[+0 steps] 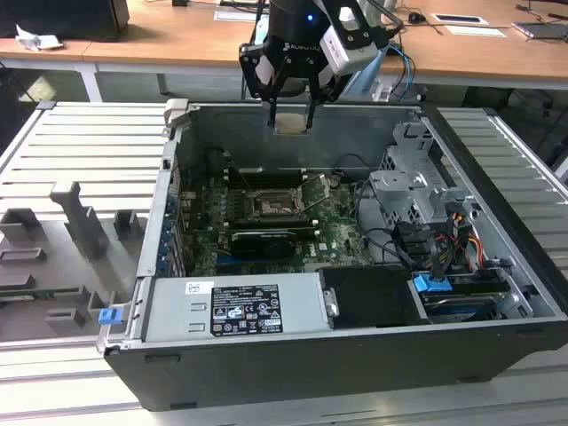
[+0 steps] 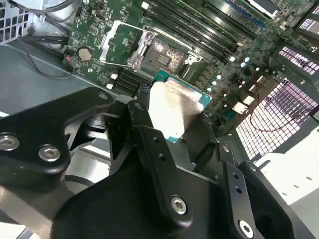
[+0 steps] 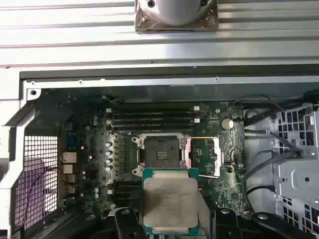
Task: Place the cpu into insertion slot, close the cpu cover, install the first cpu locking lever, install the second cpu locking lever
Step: 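Place the cpu into insertion slot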
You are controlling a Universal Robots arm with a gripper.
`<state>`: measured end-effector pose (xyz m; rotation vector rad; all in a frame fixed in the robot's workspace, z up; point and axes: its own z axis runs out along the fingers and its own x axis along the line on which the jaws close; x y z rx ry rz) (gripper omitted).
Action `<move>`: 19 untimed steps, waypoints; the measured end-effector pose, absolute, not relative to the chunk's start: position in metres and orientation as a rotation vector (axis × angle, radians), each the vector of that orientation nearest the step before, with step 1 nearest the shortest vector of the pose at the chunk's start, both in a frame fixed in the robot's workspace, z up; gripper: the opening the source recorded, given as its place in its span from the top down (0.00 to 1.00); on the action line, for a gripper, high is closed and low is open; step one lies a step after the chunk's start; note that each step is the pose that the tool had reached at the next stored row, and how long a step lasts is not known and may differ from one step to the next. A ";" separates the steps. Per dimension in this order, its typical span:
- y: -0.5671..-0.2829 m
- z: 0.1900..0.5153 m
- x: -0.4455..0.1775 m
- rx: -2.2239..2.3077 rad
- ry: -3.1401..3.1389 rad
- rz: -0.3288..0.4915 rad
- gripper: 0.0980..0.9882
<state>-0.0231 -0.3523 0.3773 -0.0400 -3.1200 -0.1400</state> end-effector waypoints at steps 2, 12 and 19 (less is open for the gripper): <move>-0.352 0.377 -0.023 -0.059 -3.120 -0.140 0.52; -0.352 0.374 -0.023 -0.169 -3.120 -0.137 0.52; -0.352 0.374 -0.023 -0.252 -3.116 -0.138 0.52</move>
